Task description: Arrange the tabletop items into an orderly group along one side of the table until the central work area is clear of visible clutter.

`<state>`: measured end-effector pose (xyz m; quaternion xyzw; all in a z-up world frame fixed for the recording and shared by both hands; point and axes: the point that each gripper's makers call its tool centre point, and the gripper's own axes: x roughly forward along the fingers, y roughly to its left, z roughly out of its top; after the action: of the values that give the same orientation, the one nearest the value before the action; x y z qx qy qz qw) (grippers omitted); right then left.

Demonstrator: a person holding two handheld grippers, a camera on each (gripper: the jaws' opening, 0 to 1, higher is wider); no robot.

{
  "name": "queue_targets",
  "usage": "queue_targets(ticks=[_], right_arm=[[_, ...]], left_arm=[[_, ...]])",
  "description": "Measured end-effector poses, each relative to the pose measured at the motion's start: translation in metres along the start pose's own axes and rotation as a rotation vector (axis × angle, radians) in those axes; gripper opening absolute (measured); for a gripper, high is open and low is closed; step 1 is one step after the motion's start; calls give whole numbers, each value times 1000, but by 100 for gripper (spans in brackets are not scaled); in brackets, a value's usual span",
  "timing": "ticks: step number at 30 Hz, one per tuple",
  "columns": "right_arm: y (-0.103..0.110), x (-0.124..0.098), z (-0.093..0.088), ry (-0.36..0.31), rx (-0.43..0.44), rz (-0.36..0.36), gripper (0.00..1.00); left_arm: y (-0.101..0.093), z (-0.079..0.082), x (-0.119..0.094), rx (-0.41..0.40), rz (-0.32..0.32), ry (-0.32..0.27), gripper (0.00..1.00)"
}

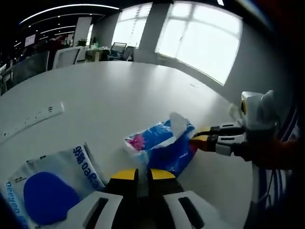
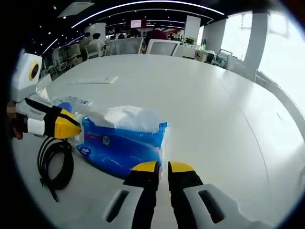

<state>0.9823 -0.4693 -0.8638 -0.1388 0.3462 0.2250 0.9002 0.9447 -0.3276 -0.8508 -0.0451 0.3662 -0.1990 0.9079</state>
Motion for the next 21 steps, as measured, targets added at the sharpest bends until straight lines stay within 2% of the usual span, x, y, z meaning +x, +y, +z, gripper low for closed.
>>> queue_targets(ticks=[9,21], right_arm=[[3,1,1,0,-1,7,0],[10,1,15,-30,-22,14,0]], left_arm=[[-3,2,0,-7,-19,-7,0],[6,12,-11,26,9,-35,0]])
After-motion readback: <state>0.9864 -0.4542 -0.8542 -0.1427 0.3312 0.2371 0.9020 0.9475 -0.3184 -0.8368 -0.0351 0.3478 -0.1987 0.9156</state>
